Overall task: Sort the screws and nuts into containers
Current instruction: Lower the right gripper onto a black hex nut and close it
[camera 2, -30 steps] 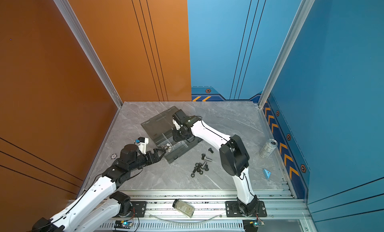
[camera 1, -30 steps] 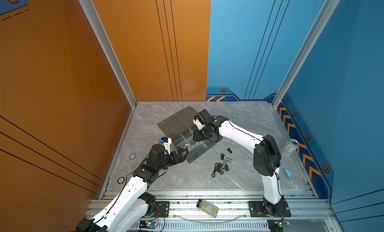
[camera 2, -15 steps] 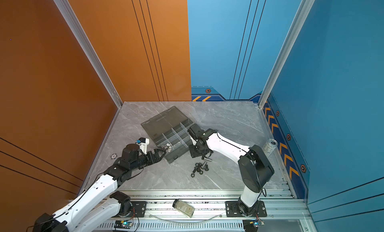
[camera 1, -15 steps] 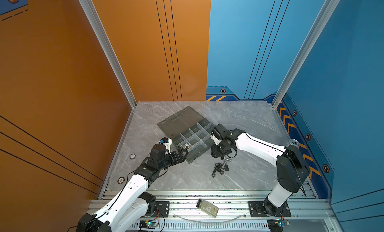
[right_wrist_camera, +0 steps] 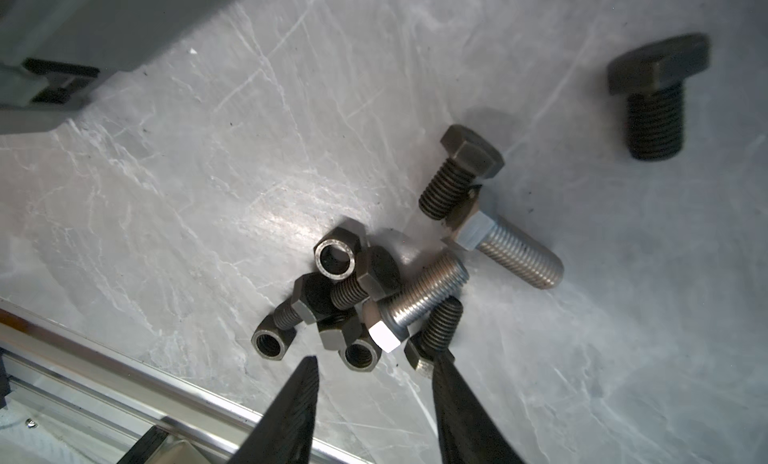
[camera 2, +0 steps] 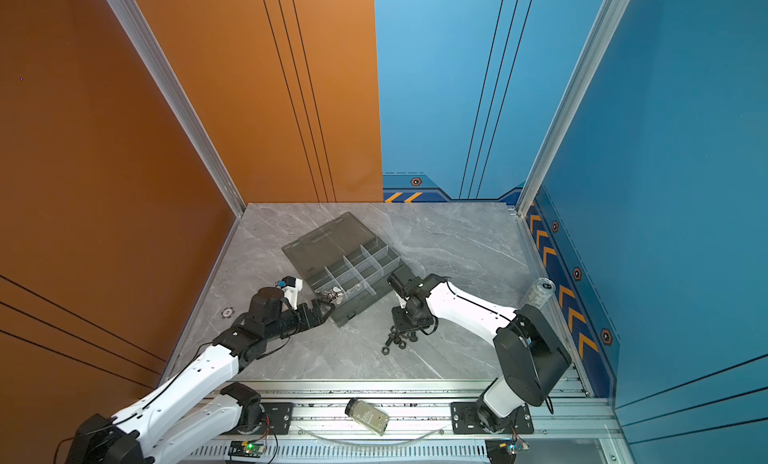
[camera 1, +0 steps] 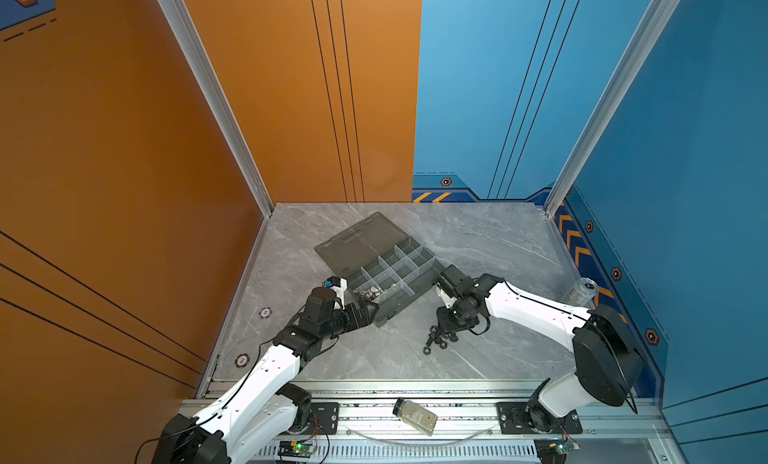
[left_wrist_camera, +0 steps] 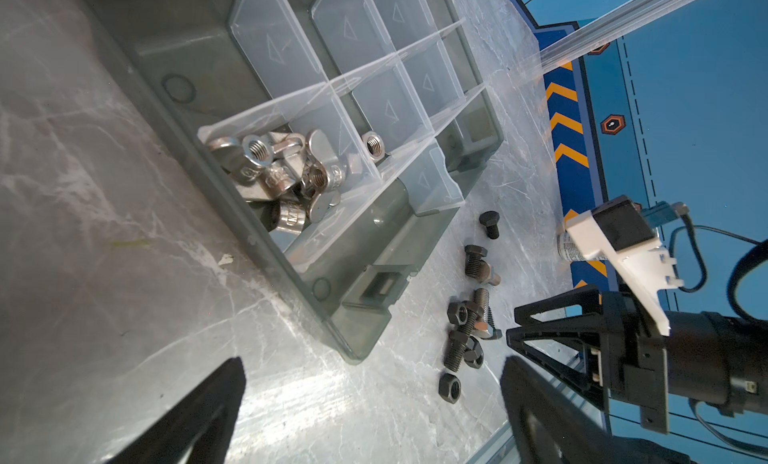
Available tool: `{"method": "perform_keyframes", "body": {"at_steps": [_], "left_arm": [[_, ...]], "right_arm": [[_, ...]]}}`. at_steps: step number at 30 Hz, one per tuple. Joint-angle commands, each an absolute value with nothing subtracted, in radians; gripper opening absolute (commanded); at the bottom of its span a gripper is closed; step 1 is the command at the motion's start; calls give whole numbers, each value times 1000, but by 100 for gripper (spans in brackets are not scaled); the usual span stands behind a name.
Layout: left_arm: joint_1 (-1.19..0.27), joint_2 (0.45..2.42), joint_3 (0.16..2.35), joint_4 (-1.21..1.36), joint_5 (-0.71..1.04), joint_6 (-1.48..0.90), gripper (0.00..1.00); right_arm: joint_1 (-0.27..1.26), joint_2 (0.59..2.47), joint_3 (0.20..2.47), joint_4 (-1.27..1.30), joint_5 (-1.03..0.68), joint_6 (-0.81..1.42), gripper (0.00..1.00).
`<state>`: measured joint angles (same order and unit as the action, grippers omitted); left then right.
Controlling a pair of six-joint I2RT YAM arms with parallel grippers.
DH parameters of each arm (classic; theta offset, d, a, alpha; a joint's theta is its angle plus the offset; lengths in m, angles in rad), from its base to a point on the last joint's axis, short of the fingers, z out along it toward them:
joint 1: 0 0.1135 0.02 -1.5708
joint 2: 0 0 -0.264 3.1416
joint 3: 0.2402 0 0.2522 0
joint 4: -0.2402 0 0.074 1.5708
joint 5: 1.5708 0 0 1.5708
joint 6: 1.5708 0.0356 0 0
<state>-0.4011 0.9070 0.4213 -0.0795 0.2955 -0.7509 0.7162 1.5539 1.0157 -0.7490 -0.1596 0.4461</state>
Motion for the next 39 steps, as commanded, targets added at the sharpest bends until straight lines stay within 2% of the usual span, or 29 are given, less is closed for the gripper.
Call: {"method": "perform_keyframes", "body": {"at_steps": [1, 17, 39], "left_arm": [[-412, 913, 451, -68, 282, -756, 97], [-420, 914, 449, -66, 279, -754, 98], [-422, 914, 446, -63, 283, -746, 98]], "right_arm": [[739, 1532, 999, -759, -181, 462, 48], [868, 1630, 1052, -732, -210, 485, 48], [942, 1772, 1121, -733, -155, 504, 47]]}}
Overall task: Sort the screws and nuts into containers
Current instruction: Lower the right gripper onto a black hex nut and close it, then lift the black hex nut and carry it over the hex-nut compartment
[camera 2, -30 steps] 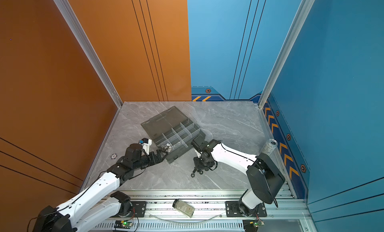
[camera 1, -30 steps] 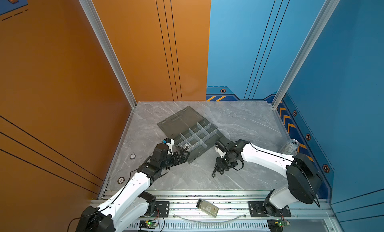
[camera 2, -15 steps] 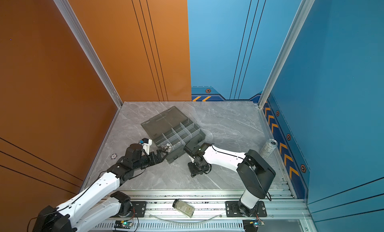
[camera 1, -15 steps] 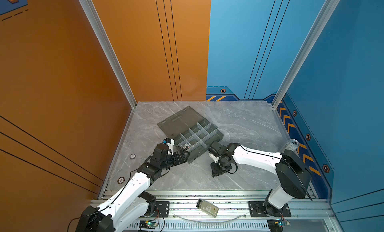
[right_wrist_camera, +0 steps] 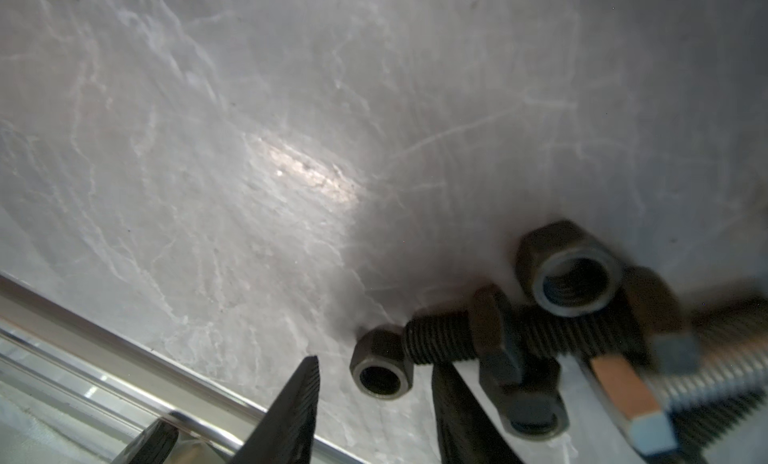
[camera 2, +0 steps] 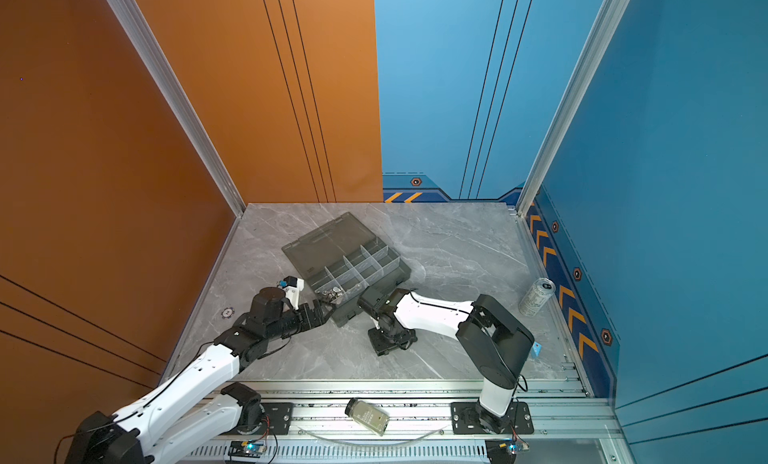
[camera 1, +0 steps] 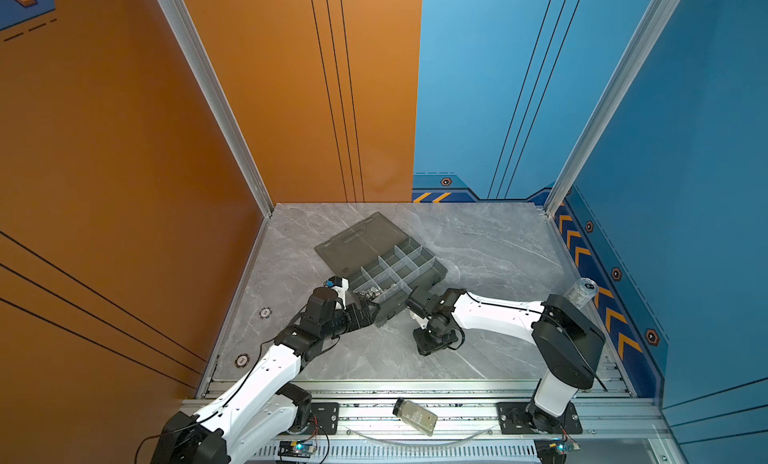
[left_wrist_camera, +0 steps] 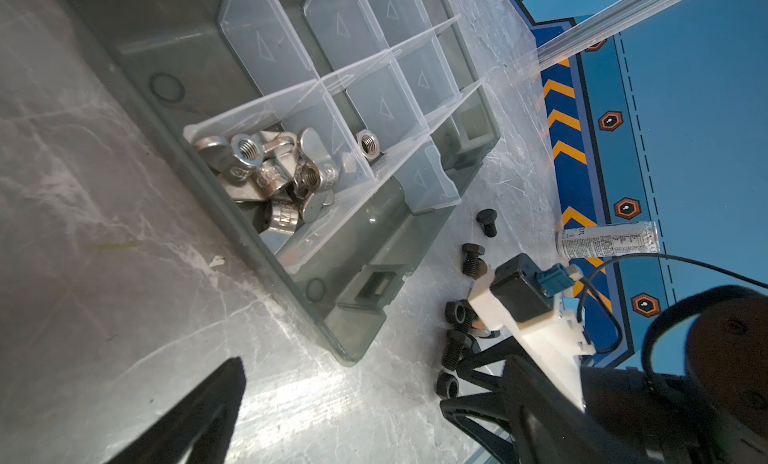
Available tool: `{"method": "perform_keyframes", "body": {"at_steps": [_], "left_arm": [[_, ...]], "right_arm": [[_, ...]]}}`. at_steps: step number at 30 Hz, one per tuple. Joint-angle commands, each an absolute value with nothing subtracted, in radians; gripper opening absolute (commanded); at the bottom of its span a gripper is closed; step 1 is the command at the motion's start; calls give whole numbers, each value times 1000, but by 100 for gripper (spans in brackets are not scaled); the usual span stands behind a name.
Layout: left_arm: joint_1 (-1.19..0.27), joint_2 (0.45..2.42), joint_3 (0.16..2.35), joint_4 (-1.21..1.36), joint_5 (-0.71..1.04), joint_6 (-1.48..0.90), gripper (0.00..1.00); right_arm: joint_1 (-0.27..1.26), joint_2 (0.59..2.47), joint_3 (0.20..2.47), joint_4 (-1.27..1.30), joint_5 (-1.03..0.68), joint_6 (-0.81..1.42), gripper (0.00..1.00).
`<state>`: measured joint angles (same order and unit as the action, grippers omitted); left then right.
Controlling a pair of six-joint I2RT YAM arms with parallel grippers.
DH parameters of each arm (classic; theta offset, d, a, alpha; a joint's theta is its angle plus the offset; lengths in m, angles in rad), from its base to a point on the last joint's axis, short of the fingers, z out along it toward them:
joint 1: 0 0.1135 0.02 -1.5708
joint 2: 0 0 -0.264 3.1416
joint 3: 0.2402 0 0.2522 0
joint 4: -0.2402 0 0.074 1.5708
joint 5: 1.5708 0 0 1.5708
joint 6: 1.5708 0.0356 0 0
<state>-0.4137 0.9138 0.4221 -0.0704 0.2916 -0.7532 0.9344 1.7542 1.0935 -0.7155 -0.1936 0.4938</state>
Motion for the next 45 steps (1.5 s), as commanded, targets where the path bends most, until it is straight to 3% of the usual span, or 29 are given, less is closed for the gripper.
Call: {"method": "perform_keyframes", "body": {"at_steps": [1, 20, 28, 31, 39, 45], "left_arm": [[-420, 911, 446, -63, 284, -745, 98], [-420, 903, 437, -63, 284, -744, 98], [-420, 899, 433, -63, 284, -745, 98], [-420, 895, 432, -65, 284, -744, 98], [-419, 885, 428, -70, 282, -746, 98], [-419, 881, 428, -68, 284, -746, 98]], "right_arm": [[945, 1776, 1123, -739, -149, 501, 47], [981, 1821, 1149, -799, -92, 469, 43], [992, 1837, 1160, -805, -75, 466, 36], [994, 1842, 1161, -805, -71, 466, 32], [981, 1797, 1165, -804, -101, 455, 8], [909, 1695, 1187, -782, -216, 407, 1]]}}
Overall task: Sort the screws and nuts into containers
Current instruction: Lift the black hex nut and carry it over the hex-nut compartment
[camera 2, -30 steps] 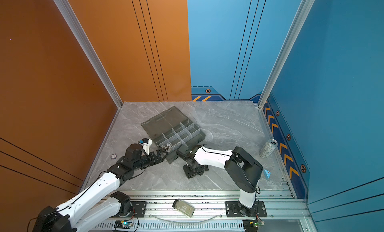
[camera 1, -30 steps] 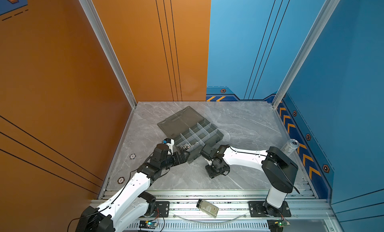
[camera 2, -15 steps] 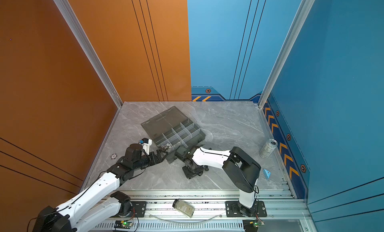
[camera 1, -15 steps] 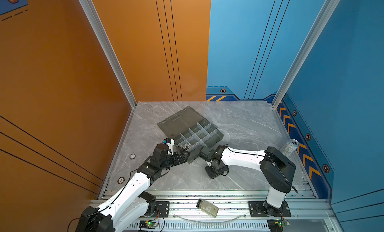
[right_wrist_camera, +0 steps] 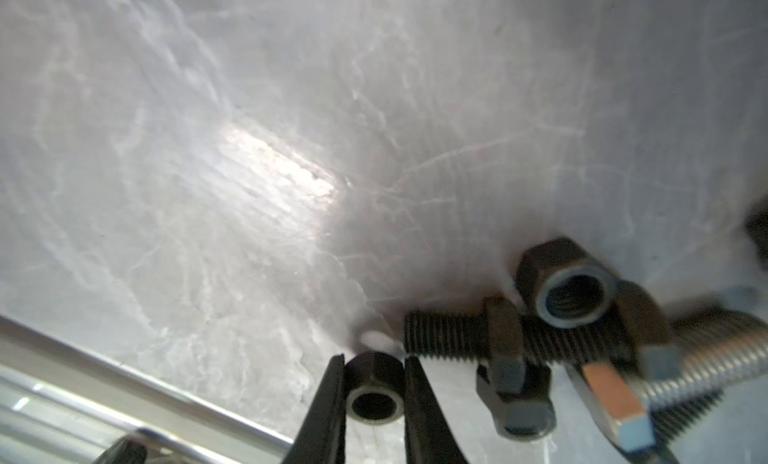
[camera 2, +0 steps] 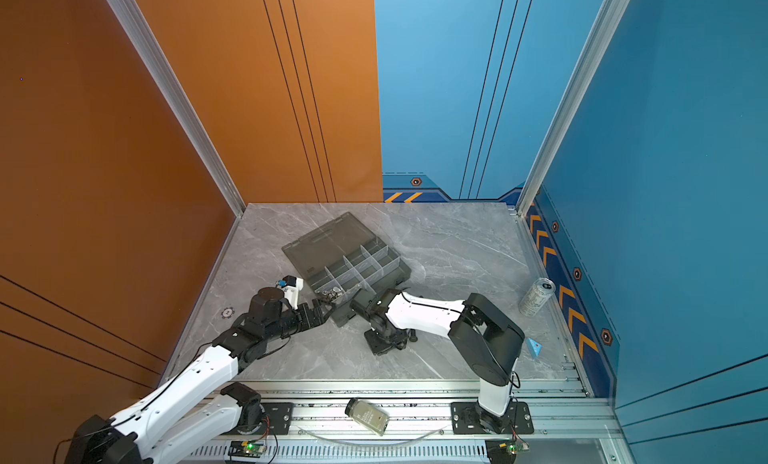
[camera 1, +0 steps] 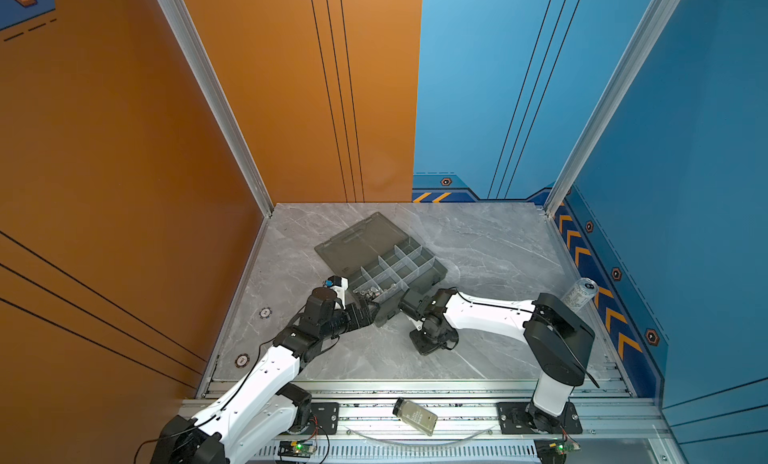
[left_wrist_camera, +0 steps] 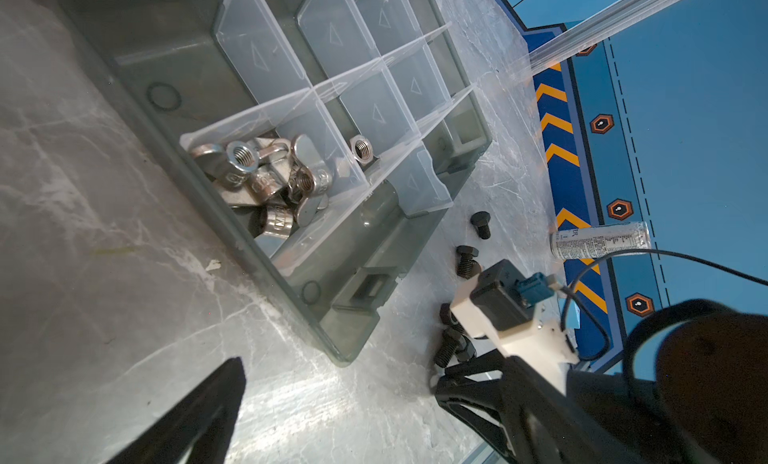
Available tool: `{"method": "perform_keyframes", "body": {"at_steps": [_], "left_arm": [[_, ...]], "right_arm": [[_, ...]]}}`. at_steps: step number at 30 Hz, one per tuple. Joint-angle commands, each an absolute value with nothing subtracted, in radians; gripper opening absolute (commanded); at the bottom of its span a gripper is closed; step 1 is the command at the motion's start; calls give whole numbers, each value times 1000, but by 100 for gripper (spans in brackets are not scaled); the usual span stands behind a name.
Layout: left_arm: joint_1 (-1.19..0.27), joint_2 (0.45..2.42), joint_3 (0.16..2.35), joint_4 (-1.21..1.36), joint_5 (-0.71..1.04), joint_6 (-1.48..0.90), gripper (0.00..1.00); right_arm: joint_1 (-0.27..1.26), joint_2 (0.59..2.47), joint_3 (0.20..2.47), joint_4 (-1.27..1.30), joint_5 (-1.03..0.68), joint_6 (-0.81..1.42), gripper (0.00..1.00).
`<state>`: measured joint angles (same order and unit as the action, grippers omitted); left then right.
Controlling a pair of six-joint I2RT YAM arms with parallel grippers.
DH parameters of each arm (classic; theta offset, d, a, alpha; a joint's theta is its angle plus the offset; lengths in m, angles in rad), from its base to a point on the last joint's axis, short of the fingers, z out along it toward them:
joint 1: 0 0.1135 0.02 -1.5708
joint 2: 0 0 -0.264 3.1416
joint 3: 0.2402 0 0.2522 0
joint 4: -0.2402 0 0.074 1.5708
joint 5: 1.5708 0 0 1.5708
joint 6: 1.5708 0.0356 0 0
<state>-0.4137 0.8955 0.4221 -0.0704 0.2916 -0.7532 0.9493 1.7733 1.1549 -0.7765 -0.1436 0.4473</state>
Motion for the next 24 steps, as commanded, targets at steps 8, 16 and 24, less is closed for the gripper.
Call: {"method": "perform_keyframes", "body": {"at_steps": [8, 16, 24], "left_arm": [[-418, 873, 420, -59, 286, -750, 98], [-417, 871, 423, -59, 291, -748, 98], [-413, 851, 426, -66, 290, -747, 98]], "right_arm": [[773, 1671, 1338, -741, -287, 342, 0], [661, 1850, 1611, -705, -216, 338, 0], [629, 2049, 1820, -675, -141, 377, 1]]}}
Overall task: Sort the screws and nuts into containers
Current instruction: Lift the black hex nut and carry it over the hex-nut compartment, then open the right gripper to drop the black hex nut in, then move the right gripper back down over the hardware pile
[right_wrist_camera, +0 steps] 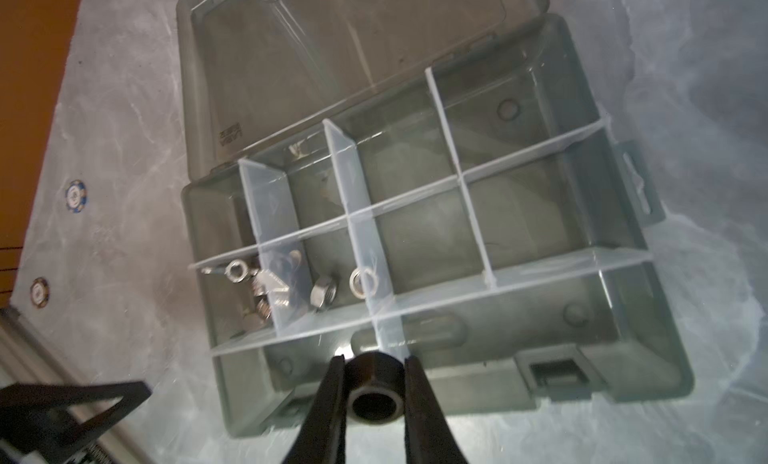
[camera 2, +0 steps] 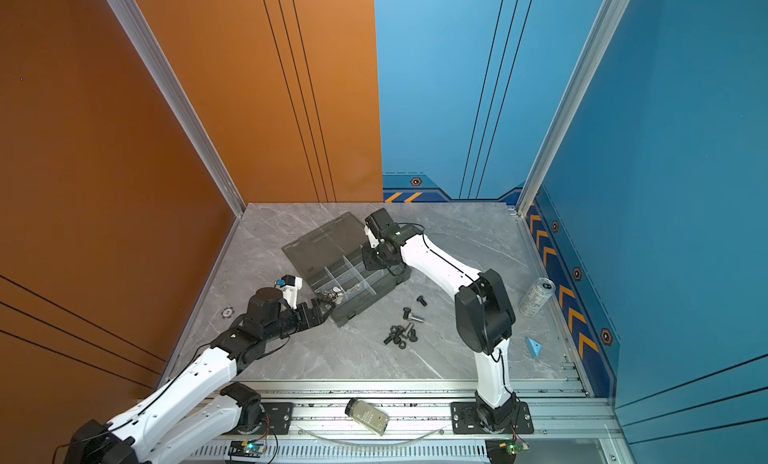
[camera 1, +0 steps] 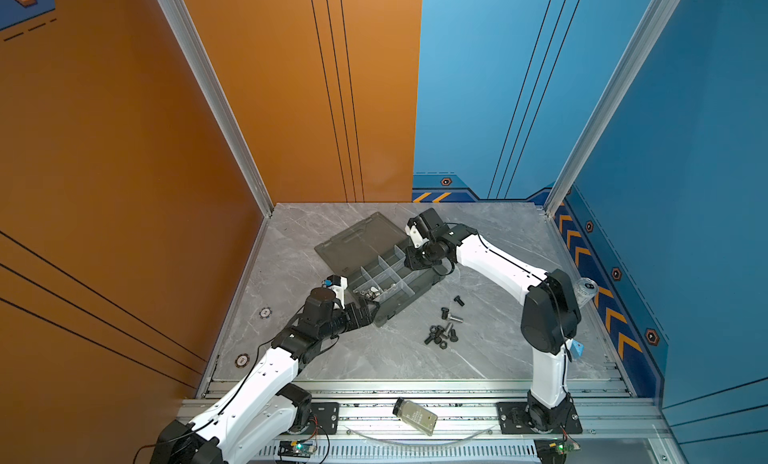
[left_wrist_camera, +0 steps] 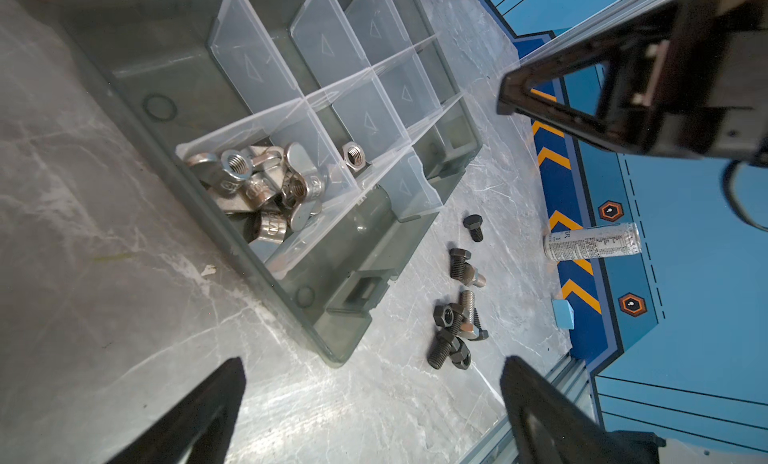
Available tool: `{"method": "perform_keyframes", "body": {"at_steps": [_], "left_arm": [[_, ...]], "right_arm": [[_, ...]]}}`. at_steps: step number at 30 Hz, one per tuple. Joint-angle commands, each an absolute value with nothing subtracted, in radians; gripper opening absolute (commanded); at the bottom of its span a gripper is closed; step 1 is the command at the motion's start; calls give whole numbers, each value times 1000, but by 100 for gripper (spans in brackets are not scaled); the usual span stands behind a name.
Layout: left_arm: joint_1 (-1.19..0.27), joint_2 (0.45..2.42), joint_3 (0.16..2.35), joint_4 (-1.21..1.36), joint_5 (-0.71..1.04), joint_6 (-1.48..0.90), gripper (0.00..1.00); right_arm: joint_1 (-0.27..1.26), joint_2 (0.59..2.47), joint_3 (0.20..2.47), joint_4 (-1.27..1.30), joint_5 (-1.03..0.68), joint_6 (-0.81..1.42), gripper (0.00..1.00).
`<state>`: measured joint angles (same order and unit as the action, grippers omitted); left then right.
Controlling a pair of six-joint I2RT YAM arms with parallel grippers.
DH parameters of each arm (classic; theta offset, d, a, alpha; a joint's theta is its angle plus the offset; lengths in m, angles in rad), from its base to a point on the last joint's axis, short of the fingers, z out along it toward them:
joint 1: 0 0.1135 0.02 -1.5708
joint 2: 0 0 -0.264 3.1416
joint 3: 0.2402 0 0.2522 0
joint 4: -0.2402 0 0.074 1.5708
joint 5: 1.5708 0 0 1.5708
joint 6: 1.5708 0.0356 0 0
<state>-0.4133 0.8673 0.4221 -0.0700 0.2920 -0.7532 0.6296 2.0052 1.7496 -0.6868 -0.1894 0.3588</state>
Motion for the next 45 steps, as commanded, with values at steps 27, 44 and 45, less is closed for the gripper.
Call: {"method": "perform_keyframes", "body": {"at_steps": [27, 44, 45], "left_arm": [[-408, 836, 411, -48, 307, -756, 98], [-408, 903, 429, -4, 317, -753, 98], [-408, 912, 435, -2, 319, -752, 98]], "right_arm": [[614, 2158, 1883, -710, -143, 361, 42], [619, 1727, 1346, -761, -129, 375, 44], [620, 1708, 1315, -766, -125, 382, 44]]}}
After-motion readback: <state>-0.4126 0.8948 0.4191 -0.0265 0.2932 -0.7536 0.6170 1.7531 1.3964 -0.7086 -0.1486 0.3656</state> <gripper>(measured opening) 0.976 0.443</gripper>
